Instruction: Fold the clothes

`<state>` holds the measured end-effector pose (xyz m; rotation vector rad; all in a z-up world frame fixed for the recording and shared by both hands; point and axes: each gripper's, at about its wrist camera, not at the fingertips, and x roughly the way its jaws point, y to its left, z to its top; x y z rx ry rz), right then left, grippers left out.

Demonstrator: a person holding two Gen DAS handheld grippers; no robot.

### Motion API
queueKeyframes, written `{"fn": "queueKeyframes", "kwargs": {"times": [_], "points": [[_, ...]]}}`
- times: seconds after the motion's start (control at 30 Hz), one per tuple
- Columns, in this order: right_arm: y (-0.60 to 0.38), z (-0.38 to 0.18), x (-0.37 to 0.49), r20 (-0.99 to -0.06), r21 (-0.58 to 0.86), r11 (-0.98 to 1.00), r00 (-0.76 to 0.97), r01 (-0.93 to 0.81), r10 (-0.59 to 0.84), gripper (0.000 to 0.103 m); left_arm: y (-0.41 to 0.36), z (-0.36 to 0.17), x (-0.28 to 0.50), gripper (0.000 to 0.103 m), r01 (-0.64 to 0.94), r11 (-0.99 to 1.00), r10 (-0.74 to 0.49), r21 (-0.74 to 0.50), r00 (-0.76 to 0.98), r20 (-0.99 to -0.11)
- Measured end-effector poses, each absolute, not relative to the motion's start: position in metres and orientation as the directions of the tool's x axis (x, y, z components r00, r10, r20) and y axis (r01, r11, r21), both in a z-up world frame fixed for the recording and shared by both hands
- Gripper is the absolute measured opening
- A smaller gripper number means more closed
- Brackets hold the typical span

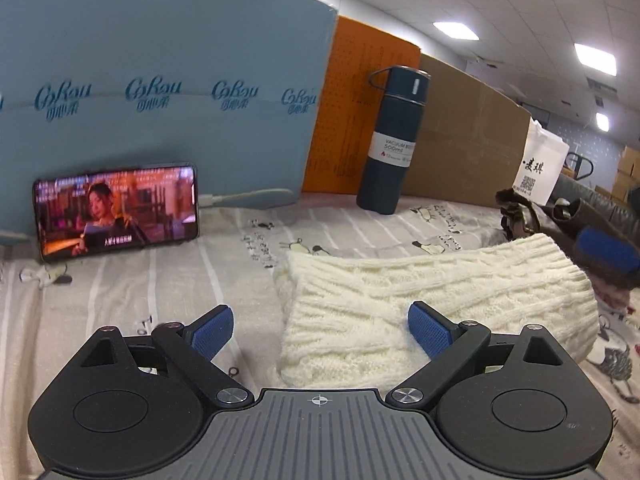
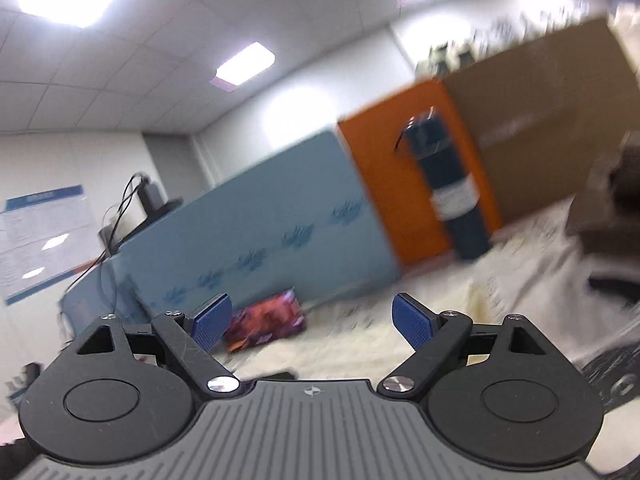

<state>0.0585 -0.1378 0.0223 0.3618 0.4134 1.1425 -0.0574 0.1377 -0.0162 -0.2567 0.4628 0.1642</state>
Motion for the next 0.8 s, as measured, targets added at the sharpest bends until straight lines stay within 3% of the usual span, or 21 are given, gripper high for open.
{"fn": "queueKeyframes", "kwargs": {"times": [0.17,0.37,0.57,0.8], "points": [[-0.115,-0.006,0.083,-0.313,0.557,0.447,0.322,-0.7,0.893,0.087,0.144,-0.019,-0.057,0.097,-0.201,0.942,0.054,-0.269,0.881,-0.469],[-0.122,-0.012,0.087,-0.299,0.622,0.438,0.319,-0.65,0.899,0.087,0.154,-0.019,-0.06,0.097,-0.177,0.916,-0.008,-0.361,0.89,-0.457],[-0.156,0.008,0.069,-0.27,0.633,0.488,0.419,-0.601,0.867,0.098,0.183,-0.012,-0.082,0.097,-0.187,0.771,-0.127,-0.608,0.891,-0.436],[-0.194,0.0,0.07,-0.387,0.766,0.524,0.385,-0.371,0.838,0.099,0.191,-0.016,-0.108,0.097,-0.302,0.578,-0.196,-0.758,0.85,-0.488]]}}
